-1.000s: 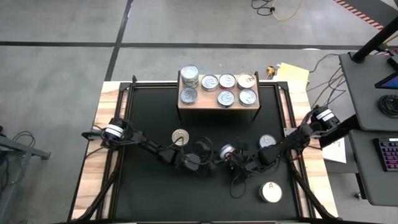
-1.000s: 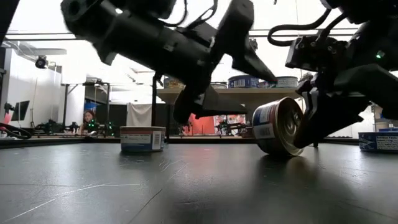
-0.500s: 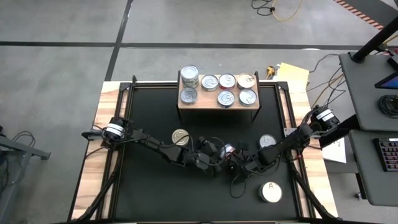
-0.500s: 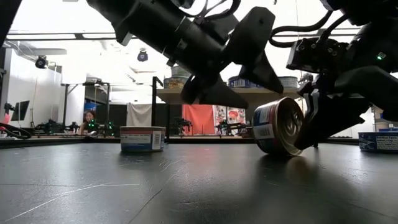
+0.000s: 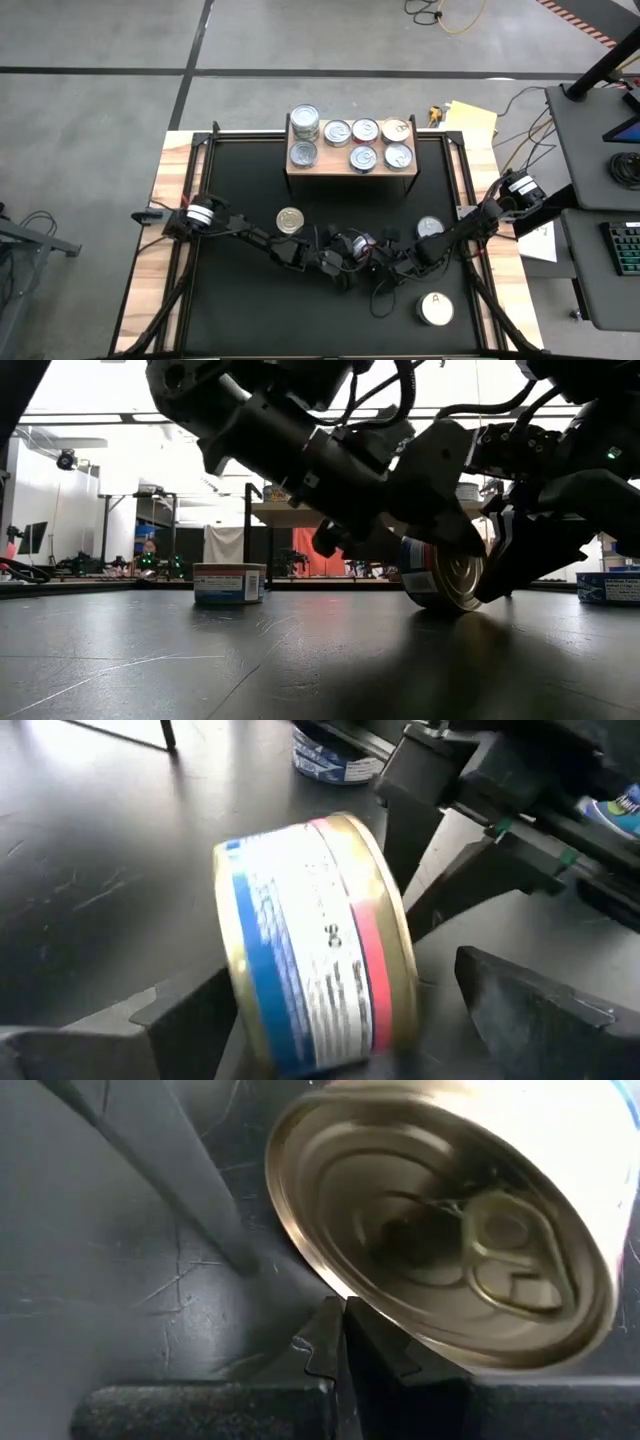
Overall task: Stack canned seafood by type on shelf
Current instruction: Stack the blue pink tuna can on top of the blue pink tuna can on the shelf
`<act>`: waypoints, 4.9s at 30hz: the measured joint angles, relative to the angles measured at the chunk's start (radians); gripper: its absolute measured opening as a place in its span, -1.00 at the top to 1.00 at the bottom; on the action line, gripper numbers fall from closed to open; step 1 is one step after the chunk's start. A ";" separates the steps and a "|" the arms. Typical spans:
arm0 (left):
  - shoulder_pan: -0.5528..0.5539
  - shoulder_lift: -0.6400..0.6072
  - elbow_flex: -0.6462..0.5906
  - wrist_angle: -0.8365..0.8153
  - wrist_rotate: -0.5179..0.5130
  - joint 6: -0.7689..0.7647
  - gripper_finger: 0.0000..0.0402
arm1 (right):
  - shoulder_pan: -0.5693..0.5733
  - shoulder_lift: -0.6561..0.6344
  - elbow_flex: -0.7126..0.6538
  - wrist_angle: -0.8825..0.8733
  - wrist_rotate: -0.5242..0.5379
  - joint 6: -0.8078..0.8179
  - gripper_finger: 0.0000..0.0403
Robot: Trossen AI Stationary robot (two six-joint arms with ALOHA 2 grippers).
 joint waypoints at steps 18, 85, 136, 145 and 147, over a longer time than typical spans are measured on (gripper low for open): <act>0.002 -0.013 0.030 -0.118 -0.006 -0.023 0.14 | 0.041 -0.014 0.000 -0.022 -0.002 -0.002 0.95; 0.012 -0.545 -0.527 0.687 0.419 -0.839 0.14 | 0.233 -0.069 0.374 0.218 0.607 -1.722 -0.29; 0.132 -0.586 -0.489 0.627 0.471 -0.139 -0.77 | 0.074 -0.162 0.390 0.220 0.809 -1.741 0.10; 0.204 -0.677 -0.490 0.422 0.581 0.020 -0.75 | -0.060 -0.319 0.374 0.193 0.790 -1.633 0.10; 0.210 -0.727 -0.491 0.311 0.576 0.104 -0.72 | -0.112 -0.368 0.371 0.156 0.726 -1.572 0.10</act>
